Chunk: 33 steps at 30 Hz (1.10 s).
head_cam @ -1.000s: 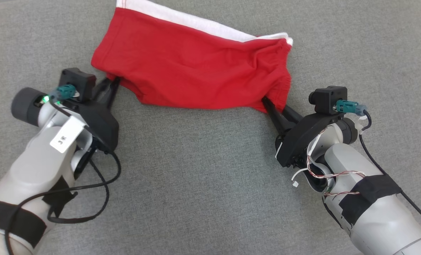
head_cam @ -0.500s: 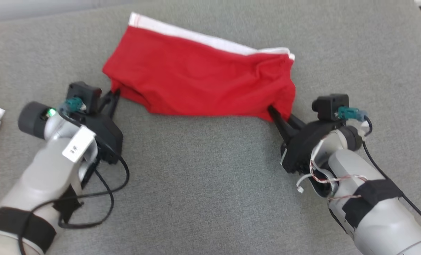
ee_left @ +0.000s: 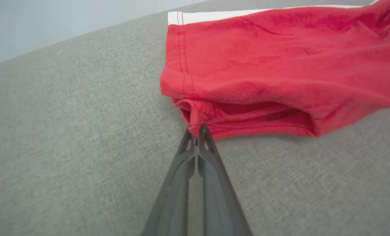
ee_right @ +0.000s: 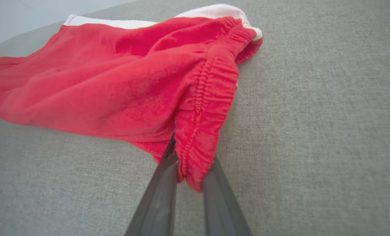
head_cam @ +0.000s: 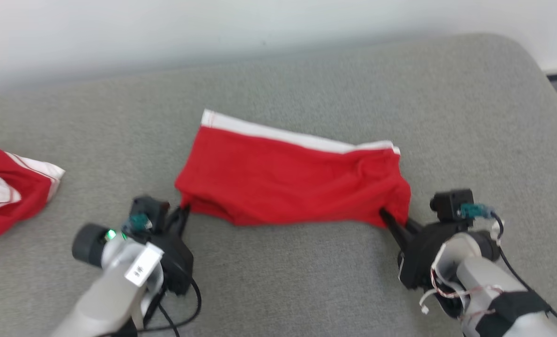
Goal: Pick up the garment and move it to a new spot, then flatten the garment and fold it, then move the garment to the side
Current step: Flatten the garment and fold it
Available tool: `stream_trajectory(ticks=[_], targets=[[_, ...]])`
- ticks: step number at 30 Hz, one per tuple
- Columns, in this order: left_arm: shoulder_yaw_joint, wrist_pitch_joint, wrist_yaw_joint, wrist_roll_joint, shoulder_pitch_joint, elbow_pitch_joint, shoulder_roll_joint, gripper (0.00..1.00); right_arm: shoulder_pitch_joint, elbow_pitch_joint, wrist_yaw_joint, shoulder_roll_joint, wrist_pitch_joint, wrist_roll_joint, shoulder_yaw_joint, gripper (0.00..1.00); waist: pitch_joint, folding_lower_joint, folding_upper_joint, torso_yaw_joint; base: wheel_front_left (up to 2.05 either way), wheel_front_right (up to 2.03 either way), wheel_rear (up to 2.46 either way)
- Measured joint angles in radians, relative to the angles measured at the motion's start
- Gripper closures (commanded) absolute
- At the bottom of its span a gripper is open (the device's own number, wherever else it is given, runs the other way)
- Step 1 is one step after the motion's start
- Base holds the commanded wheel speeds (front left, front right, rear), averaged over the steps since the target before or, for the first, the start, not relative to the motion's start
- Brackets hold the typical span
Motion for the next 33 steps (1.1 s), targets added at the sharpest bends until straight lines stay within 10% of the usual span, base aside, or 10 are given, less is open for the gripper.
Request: stream_trajectory(ticks=[33], targets=[[0.019, -0.022, 0.097, -0.052, 0.288, -0.066, 0.004, 1.0, 0.189, -0.119, 0.001, -0.059, 0.08, 0.024, 0.09, 1.0, -0.185, 0.0, -0.0001, 0.193, 0.0, 0.0, 0.0]])
